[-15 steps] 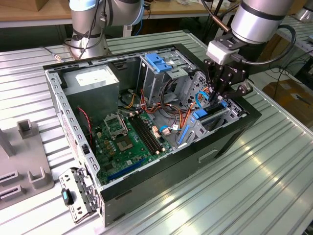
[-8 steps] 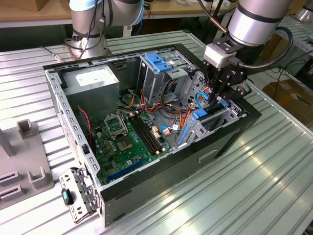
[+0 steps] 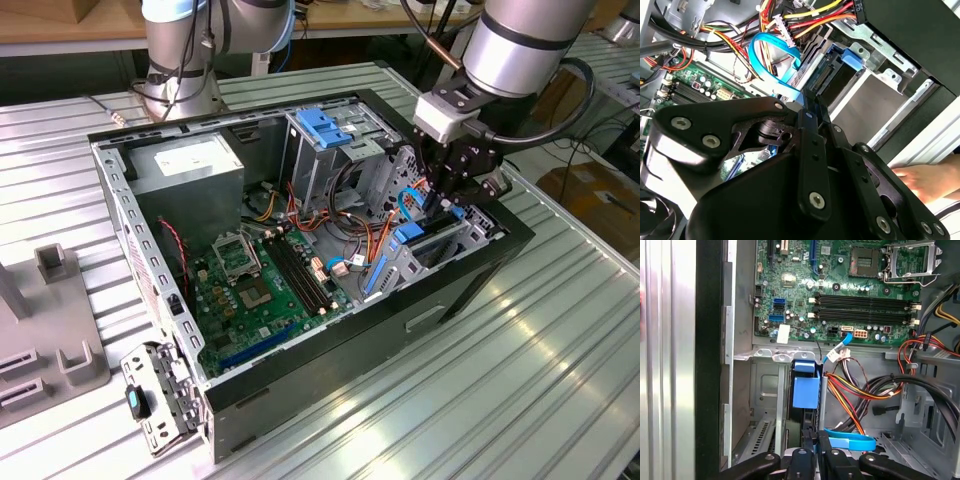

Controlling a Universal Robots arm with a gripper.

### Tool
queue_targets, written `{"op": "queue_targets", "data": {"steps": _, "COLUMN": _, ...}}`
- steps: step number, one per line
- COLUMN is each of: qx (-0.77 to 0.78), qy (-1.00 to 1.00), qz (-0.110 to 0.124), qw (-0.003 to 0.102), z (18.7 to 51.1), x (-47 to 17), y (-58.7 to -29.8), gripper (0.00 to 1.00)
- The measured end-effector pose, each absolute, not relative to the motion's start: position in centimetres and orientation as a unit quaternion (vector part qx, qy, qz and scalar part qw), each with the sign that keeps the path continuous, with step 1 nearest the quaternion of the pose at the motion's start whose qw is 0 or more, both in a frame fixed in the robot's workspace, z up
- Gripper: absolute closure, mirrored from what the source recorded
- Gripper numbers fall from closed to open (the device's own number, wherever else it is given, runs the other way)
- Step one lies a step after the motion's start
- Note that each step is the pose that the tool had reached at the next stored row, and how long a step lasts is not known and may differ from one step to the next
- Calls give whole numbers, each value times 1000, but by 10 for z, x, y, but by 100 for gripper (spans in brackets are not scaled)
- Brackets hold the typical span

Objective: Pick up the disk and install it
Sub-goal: 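Insert the first disk wire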

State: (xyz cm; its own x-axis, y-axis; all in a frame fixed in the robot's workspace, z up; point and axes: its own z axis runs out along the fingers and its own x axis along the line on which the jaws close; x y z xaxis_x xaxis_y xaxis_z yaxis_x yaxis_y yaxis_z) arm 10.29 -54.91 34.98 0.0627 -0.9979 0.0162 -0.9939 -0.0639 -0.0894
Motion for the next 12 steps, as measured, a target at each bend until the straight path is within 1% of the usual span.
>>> {"op": "queue_targets", "data": {"steps": 12, "qx": -729, "qy": 683, "qz": -37, "qw": 27, "z": 349, "x": 104, "y": -549, "gripper": 84}}
